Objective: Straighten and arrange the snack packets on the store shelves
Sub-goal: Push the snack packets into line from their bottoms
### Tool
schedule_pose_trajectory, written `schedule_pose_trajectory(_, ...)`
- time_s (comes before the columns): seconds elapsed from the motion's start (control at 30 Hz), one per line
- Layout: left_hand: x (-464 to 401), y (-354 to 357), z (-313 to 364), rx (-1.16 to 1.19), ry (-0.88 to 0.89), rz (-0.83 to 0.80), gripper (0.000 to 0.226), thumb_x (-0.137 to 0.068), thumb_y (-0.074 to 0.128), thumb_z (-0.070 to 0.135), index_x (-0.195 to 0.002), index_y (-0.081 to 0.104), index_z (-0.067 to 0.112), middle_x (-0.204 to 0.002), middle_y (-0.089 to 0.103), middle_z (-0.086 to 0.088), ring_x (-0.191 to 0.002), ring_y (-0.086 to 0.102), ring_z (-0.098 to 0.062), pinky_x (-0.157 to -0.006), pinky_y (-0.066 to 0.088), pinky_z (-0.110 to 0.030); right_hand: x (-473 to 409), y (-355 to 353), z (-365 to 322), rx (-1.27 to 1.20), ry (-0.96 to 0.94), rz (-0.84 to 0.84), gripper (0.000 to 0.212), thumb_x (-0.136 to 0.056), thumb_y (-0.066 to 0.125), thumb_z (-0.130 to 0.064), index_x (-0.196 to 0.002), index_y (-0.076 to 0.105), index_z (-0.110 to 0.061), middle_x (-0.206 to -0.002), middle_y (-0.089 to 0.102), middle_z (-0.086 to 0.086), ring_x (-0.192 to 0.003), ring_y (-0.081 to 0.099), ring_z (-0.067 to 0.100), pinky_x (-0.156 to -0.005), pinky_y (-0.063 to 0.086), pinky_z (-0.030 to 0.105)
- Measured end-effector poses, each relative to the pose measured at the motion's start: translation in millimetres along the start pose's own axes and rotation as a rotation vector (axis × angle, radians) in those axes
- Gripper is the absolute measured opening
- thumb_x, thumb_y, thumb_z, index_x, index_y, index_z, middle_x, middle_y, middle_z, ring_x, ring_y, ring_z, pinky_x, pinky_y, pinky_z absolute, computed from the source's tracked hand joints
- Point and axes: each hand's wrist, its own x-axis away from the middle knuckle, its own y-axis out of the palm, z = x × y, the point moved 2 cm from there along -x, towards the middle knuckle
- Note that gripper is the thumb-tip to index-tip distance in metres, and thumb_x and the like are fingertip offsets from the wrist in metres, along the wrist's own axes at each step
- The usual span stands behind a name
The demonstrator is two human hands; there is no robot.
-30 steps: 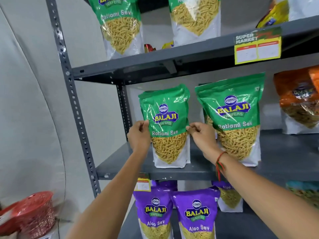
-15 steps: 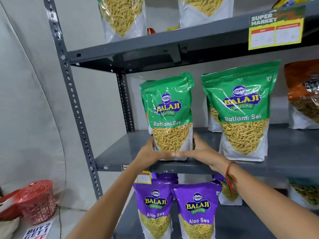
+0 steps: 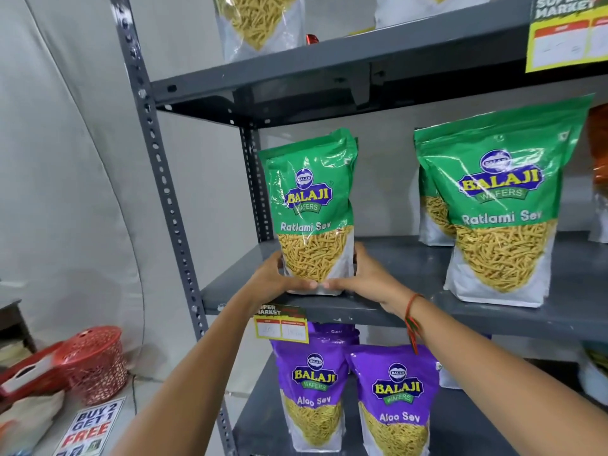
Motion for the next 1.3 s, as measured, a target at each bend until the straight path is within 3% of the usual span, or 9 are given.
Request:
schedule_pose_trajectory(0.27, 25.3, 1.1, -1.3, 0.028, 0.001, 0.127, 0.106, -0.049, 0.091, 0.048, -0.138, 0.039, 0.023, -0.129, 0.056, 0.003, -0.116, 0.056, -0.017, -0.102, 0.048, -0.041, 19.9, -5.8, -2.3, 0.01, -0.043, 0.111, 0.112, -0.049, 0.086, -0.052, -0.141, 0.026, -0.028, -0.14, 0.05, -0.002, -0.123, 0.052, 0.017, -0.104, 0.046, 0.041)
schedule_pose_trajectory(0.4, 69.5, 11.0, 1.9, 0.11, 0.071, 0.6, 0.051, -0.068, 0.082, 0.043, -0.111, 0.063, 0.022, -0.102, 0.068, 0.005, -0.094, 0.064, -0.012, -0.091, 0.053, -0.035, 64.0, -16.9, -10.7, 0.023, -0.248, 0.334, 0.069, -0.072, 0.077, -0.038, -0.132, 0.047, -0.022, -0.127, 0.057, 0.0, -0.11, 0.057, 0.012, -0.089, 0.053, 0.031)
schedule_pose_trajectory(0.5, 104.7, 37.4, -7.2, 0.246, 0.027, 0.753, 0.031, -0.074, 0.078, 0.043, -0.095, 0.07, 0.021, -0.088, 0.074, 0.003, -0.081, 0.069, -0.011, -0.087, 0.056, -0.038, 111.7, -24.5, -8.2, 0.016, -0.341, 0.389, 0.036, -0.08, 0.072, -0.031, -0.113, 0.062, -0.022, -0.105, 0.066, -0.004, -0.094, 0.064, 0.007, -0.07, 0.055, 0.023)
schedule_pose_trajectory(0.63, 140.3, 95.9, -35.0, 0.228, -0.091, 0.652, 0.019, -0.078, 0.076, 0.036, -0.088, 0.073, 0.02, -0.078, 0.073, 0.0, -0.069, 0.064, -0.007, -0.076, 0.054, -0.031, 158.4, -35.1, 41.0, 0.073, -0.271, 0.324, 0.015, -0.079, 0.071, -0.032, -0.085, 0.069, -0.019, -0.084, 0.071, -0.004, -0.073, 0.067, 0.008, -0.065, 0.054, 0.026)
schedule_pose_trajectory(0.77, 160.3, 159.5, -77.7, 0.095, -0.221, 0.34, 0.018, -0.077, 0.077, 0.033, -0.089, 0.074, 0.019, -0.079, 0.074, 0.003, -0.079, 0.07, -0.012, -0.071, 0.049, -0.024, 187.7, -48.2, 110.7, 0.104, -0.017, 0.249, 0.017, -0.077, 0.072, -0.036, -0.074, 0.068, -0.02, -0.073, 0.069, -0.009, -0.061, 0.059, 0.002, -0.061, 0.048, 0.023)
schedule_pose_trajectory(0.93, 153.6, 228.8, -132.5, 0.024, -0.419, -0.119, 0.065, -0.071, 0.084, 0.019, -0.127, 0.056, 0.002, -0.106, 0.063, -0.008, -0.099, 0.059, -0.021, -0.081, 0.046, -0.031, 201.7, -34.3, 207.1, 0.13, 0.366, 0.101, 0.052, -0.066, 0.083, -0.032, -0.107, 0.057, -0.014, -0.1, 0.066, 0.003, -0.087, 0.066, 0.02, -0.079, 0.054, 0.036)
schedule_pose_trajectory(1.07, 131.1, 260.3, -157.9, -0.011, -0.447, -0.212, 0.088, -0.059, 0.091, 0.021, -0.132, 0.044, 0.009, -0.112, 0.059, -0.006, -0.105, 0.058, -0.023, -0.086, 0.05, -0.035, 195.1, 2.8, 263.7, 0.027, 0.538, -0.138, 0.094, -0.067, 0.083, -0.013, -0.142, 0.026, -0.015, -0.135, 0.047, 0.007, -0.118, 0.055, 0.028, -0.099, 0.048, 0.047)
schedule_pose_trajectory(1.17, 109.2, 281.8, -205.6, 0.047, -0.483, -0.213, 0.099, -0.036, 0.091, 0.036, -0.122, 0.047, 0.014, -0.118, 0.065, -0.006, -0.108, 0.063, -0.026, -0.09, 0.056, -0.049, 187.1, 23.9, 290.2, -0.151, 0.554, -0.104, 0.09, -0.067, 0.078, 0.007, -0.138, 0.029, -0.019, -0.137, 0.05, 0.012, -0.119, 0.052, 0.024, -0.099, 0.047, 0.044)
schedule_pose_trajectory(1.3, 100.4, 283.0, -215.8, 0.092, -0.502, -0.19, 0.081, -0.039, 0.088, 0.037, -0.11, 0.055, 0.016, -0.115, 0.068, -0.011, -0.102, 0.066, -0.032, -0.088, 0.056, -0.054, 180.1, 37.8, 316.4, -0.323, 0.609, -0.049, 0.077, -0.067, 0.071, 0.018, -0.132, 0.04, -0.011, -0.133, 0.056, 0.015, -0.113, 0.054, 0.019, -0.099, 0.048, 0.041)
